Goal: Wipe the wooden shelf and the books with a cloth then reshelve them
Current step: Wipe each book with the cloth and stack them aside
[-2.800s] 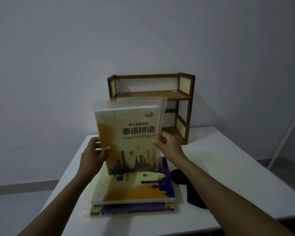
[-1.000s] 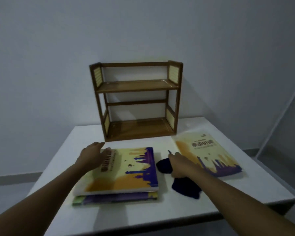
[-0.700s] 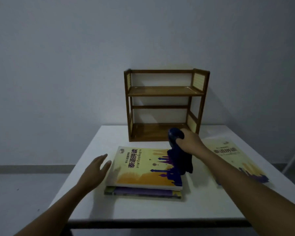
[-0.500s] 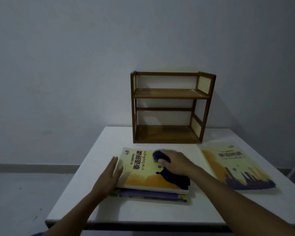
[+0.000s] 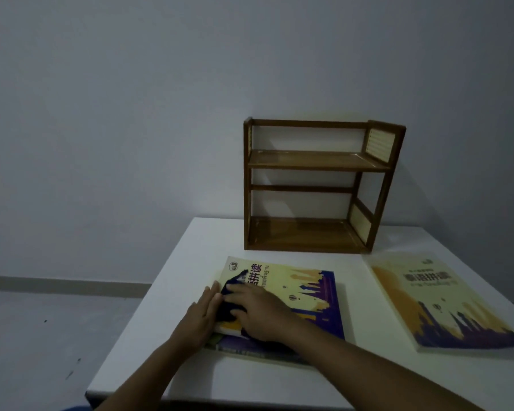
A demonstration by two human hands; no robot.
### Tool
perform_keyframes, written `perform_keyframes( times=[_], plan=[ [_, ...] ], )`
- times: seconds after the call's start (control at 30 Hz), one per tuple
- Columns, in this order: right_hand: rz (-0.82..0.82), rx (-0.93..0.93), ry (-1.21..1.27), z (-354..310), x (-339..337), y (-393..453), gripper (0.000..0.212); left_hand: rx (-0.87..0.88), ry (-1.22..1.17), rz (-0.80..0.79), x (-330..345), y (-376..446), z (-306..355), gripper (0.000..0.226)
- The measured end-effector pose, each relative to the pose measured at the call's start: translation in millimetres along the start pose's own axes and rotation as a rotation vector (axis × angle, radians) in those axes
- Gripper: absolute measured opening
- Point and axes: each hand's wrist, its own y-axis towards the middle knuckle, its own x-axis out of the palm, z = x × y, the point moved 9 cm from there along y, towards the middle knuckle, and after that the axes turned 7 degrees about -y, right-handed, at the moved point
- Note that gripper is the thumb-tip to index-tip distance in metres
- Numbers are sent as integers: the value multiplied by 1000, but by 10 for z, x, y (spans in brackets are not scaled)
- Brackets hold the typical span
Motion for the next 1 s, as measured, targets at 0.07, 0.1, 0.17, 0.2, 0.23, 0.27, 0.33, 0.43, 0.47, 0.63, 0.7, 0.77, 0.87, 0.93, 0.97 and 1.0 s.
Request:
perform_keyframes(
  times=[0.07,0.1,0.17,0.2,0.23,0.27,0.33,0.43,0.47,0.63,0.7,0.77,0.87,0.93,0.97,1.0],
  plan=[
    [33,49,-17,174,-85,142,40,-4,84,-3,8,29,-9,77],
    [44,66,-69,303,-116,210,40,-16,132,-19,33,19,-28,65],
    [56,154,-136,717,-190,275,39,-16,216,-41,61,12,-13,64],
    [64,230,-134,982,-239,235,40,-8,252,-44,67,7,3,72],
    [77,301,-130,1228,-280,163,42,-3,285,-48,50,1,-3,83],
    [82,358,-122,1417,-311,70,43,12,319,-53,45,6,1,96],
    [106,380,-154,1499,-333,-54,42,45,392,-66,47,19,-6,121],
    [116,261,-175,996,-237,-30,38,73,454,-67,43,31,4,125],
    [110,154,-192,692,-151,12,36,80,486,-84,53,29,1,128],
    [141,-48,-197,-72,29,298,40,60,395,-36,15,56,-37,121],
    [131,-11,-186,132,-28,360,37,29,422,-46,18,43,-54,128],
    [96,57,-182,533,-147,329,35,5,427,-48,18,43,-70,132],
    [132,298,-86,1289,-377,54,40,-10,401,-55,20,20,-58,130],
    [169,400,-51,1561,-440,-176,43,-14,401,-61,11,19,-45,131],
    [171,419,-49,1579,-437,-250,44,-11,412,-64,17,26,-42,132],
    [158,419,-63,1513,-422,-308,45,-8,428,-70,28,30,-37,132]
  ],
)
